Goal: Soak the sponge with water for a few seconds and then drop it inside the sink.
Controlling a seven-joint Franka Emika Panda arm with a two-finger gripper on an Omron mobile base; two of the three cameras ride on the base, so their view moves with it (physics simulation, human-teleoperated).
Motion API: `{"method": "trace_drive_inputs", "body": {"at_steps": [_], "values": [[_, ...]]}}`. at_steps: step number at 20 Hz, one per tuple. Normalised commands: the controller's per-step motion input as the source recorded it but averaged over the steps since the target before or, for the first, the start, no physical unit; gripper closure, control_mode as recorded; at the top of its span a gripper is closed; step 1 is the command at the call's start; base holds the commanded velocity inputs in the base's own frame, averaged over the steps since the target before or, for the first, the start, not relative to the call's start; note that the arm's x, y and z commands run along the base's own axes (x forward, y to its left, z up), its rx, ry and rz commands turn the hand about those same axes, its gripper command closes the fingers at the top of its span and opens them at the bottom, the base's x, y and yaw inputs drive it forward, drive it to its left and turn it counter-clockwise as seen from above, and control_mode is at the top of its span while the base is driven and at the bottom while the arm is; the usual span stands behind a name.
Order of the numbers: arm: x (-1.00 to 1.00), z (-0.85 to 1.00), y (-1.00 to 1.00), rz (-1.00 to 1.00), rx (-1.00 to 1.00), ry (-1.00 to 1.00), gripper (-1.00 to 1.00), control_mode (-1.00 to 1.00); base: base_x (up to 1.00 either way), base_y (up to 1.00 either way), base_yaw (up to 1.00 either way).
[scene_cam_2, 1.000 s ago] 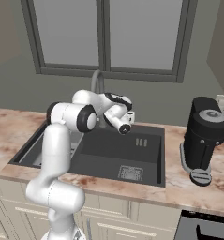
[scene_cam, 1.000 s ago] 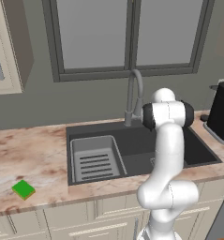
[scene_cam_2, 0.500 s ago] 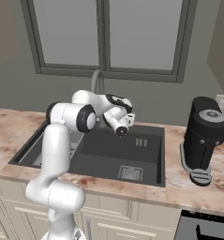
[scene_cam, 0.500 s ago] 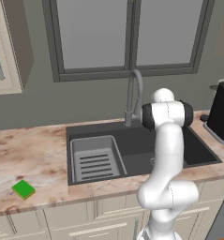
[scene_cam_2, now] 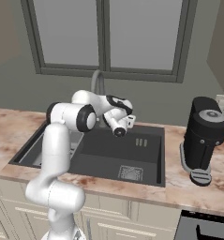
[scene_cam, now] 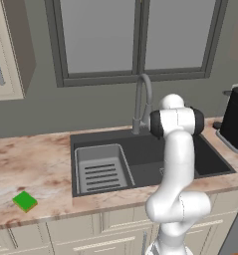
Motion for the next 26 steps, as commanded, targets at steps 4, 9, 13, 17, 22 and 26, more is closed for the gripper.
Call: {"method": "trace_drive_inputs", "body": {"at_steps": [4, 9, 13, 17, 22, 26], "values": [[0.00, -0.07, -0.59, -0.06, 0.05, 0.02, -1.00, -1.00, 0.00, 0.00, 0.00], [0.00, -0.13, -0.65, -0.07, 0.07, 0.01, -1.00, -1.00, 0.00, 0.00, 0.00], [0.00, -0.13, -0.66, -0.08, 0.07, 0.01, -1.00, -1.00, 0.00, 0.00, 0.00], [0.00, -0.10, -0.69, -0.08, 0.06, 0.01, -1.00, -1.00, 0.00, 0.00, 0.00], [0.00, 0.00, -0.42, 0.00, 0.00, 0.04, -1.00, -1.00, 0.00, 0.00, 0.00], [0.00, 0.20, -0.43, 0.00, 0.00, 0.08, -1.00, -1.00, 0.00, 0.00, 0.00]]}}
